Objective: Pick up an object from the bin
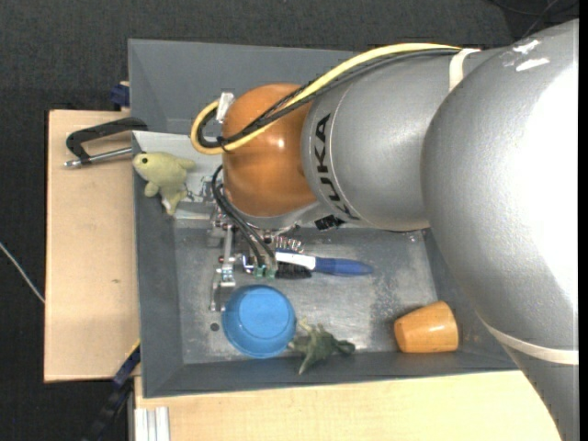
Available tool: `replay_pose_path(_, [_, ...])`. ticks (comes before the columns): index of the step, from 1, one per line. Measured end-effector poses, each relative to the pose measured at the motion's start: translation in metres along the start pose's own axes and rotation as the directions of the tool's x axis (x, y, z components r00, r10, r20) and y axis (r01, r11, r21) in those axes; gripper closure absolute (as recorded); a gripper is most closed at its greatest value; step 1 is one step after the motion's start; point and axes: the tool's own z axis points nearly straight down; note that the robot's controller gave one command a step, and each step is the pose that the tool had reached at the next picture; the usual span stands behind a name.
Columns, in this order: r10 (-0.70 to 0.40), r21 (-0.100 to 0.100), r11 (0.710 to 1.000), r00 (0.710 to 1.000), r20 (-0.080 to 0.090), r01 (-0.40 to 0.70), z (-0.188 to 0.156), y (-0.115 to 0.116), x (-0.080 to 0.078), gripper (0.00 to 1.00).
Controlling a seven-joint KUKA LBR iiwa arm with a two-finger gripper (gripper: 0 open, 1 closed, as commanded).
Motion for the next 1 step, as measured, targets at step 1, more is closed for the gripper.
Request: replay_pose_path(1, [-0.212,0.003,0.977,0.977,-0.003,0.212,0.0135,-0.0569,0.0272,0.00])
